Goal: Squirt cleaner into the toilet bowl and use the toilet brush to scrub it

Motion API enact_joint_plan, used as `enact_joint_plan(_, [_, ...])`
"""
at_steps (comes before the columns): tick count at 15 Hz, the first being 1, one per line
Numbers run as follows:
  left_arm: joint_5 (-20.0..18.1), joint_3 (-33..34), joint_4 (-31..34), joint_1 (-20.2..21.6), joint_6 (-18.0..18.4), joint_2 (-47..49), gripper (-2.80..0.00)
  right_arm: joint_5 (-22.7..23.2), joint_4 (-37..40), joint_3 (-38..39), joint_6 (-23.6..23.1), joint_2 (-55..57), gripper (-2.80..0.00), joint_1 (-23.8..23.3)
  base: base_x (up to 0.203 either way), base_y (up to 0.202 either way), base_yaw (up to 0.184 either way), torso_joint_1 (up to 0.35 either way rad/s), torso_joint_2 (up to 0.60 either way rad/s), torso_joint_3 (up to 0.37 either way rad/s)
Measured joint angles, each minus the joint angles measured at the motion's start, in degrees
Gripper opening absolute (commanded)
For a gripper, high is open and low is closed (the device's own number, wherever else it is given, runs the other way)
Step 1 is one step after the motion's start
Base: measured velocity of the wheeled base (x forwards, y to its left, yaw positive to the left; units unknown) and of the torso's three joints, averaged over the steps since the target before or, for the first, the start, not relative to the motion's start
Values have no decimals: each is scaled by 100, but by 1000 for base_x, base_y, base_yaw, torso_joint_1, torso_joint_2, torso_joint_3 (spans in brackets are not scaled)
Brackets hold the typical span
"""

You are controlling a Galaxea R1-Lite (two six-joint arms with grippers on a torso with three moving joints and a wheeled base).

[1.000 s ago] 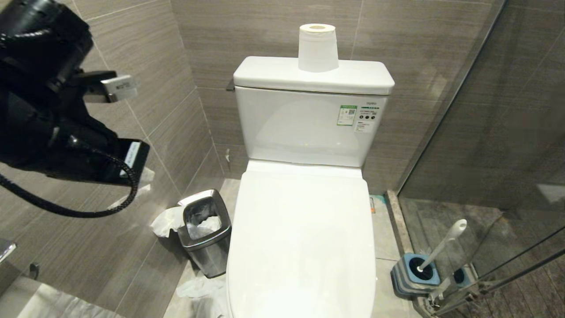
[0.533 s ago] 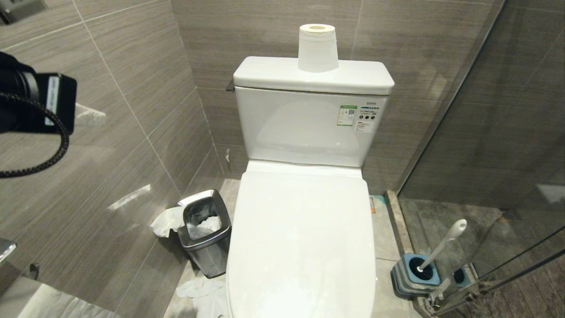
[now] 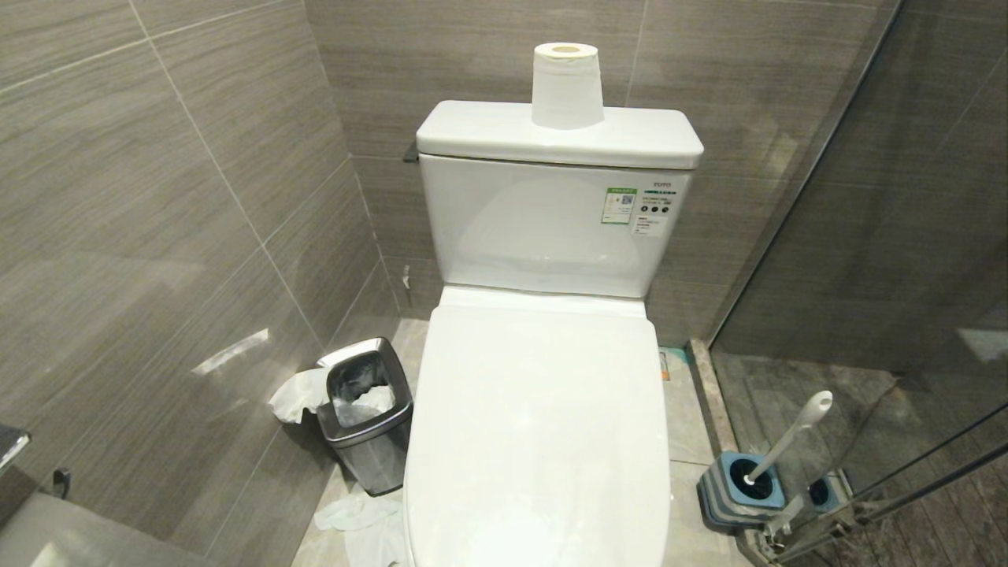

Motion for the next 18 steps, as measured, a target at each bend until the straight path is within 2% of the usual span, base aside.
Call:
enact_joint_plan(3, [-213, 450, -7, 198, 397, -857, -280, 0, 0, 0, 0, 0, -280, 0, 0, 0, 0, 0, 0, 0])
enact_joint_plan(5, [-647, 742, 27, 574, 601, -1462, -280, 0, 0, 0, -2, 0, -280, 0, 0, 0, 0, 0, 0, 0])
enact_joint_plan(7, [-1037, 1004, 43, 871, 675, -2041, -280, 0, 2, 0, -2, 0, -280, 0, 0, 0, 0, 0, 0, 0])
enact_joint_plan(11, [-1397, 1341, 60, 1172, 763, -2819, -280, 0, 2, 0, 0, 0, -280, 0, 0, 0, 0, 0, 0, 0])
enact_joint_plan(13, [-1434, 1445, 81, 1202, 915, -3047, -280, 0, 0, 0, 0, 0, -280, 0, 0, 0, 0, 0, 0, 0])
enact_joint_plan(18, [-1432, 1749, 205, 1311, 877, -3448, -280, -2, 2, 0, -2, 0, -280, 0, 0, 0, 0, 0, 0, 0])
